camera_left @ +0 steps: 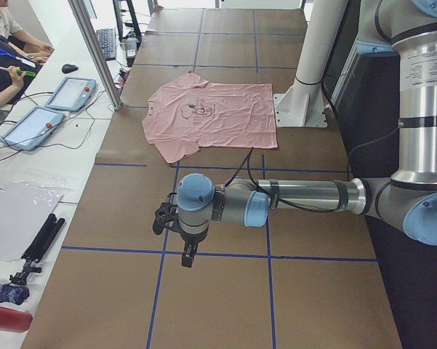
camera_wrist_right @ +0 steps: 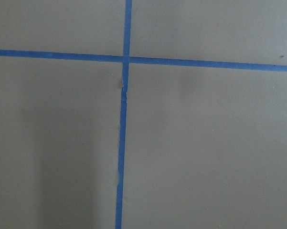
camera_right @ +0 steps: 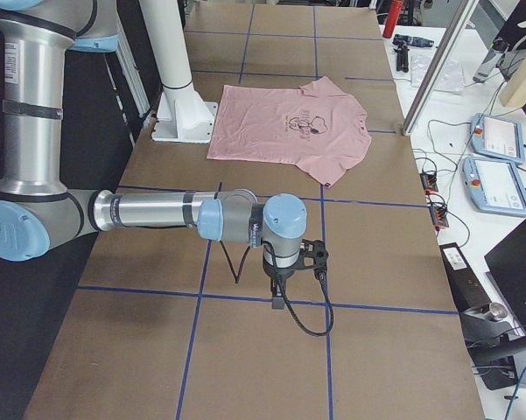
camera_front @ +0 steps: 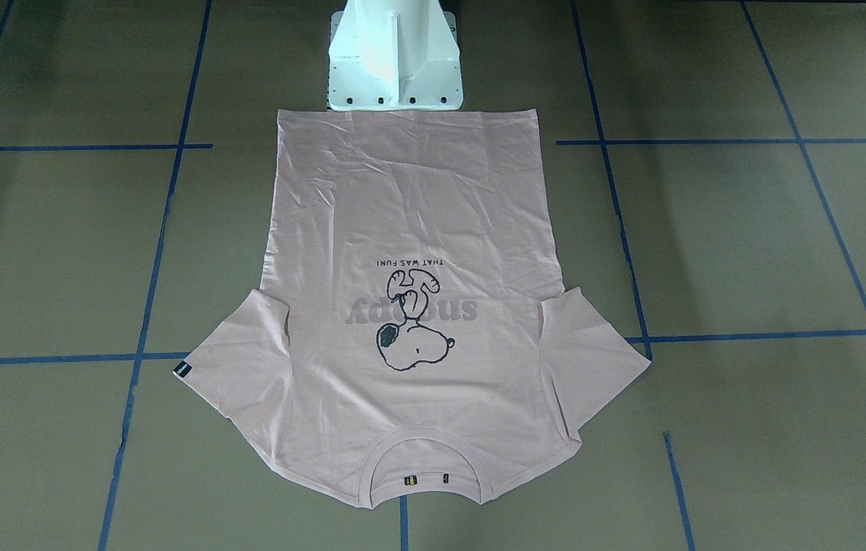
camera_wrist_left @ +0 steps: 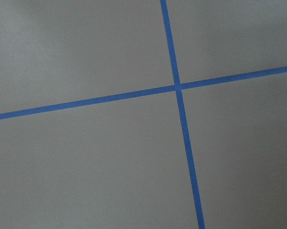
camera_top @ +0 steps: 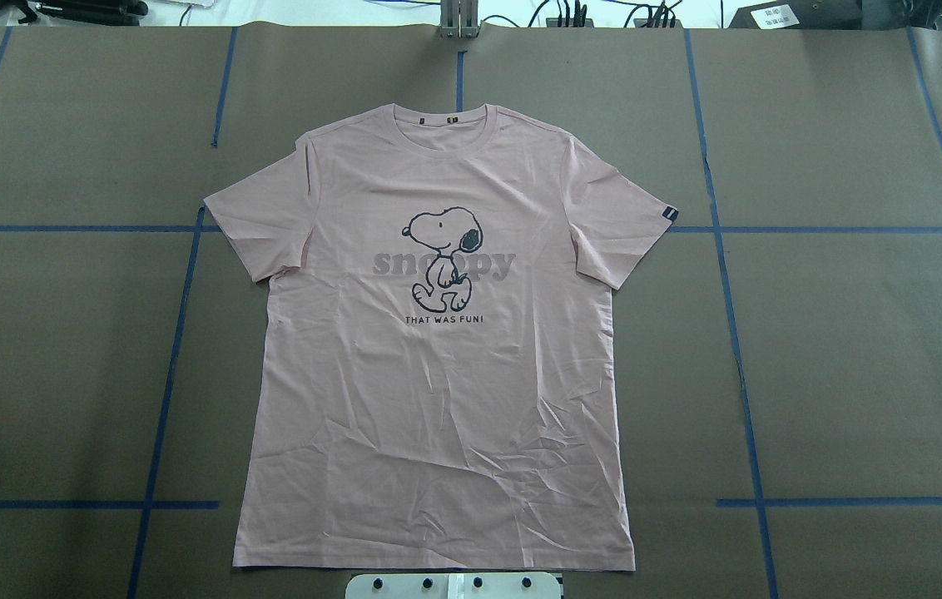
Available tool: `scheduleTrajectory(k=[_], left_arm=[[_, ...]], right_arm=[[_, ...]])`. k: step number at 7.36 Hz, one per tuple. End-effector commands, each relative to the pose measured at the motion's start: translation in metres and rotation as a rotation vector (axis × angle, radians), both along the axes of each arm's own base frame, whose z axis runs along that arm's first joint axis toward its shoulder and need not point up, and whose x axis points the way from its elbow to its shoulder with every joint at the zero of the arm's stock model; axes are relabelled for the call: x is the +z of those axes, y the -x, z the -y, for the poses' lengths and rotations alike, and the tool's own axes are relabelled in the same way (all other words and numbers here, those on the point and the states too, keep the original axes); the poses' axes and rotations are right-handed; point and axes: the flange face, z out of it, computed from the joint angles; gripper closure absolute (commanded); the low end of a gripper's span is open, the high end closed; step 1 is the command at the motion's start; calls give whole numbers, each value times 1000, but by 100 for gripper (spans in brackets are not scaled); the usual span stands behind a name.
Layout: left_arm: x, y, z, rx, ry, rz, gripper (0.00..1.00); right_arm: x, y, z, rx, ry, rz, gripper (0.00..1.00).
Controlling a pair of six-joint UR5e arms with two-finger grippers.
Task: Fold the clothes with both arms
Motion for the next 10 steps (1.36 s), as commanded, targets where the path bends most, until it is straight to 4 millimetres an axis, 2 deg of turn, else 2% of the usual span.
scheduleTrajectory(k=[1,3,4,6,7,9,10], left_arm=[[-4,-8,10,20,-15,50,0],[-4,-8,10,20,-16,54,0],[-8,-8,15,19,-48,54,0],[-25,-9,25,16,-198,52,0],[-49,-9,37,13,-338,56,0],[-104,-9,71,6,-560,60,0],[-143,-9,112,3,-657,56,0]], right_arm=[[-2,3,2,-6,-5,-1,0],[-16,6,16,-7,-31,1,0],[-34,13,34,-23,-69,2,0],[-103,26,95,-47,-207,-2,0],[-137,32,118,-55,-265,-1,0],[-152,34,128,-36,-285,13,0],[-149,39,131,-40,-325,74,0]])
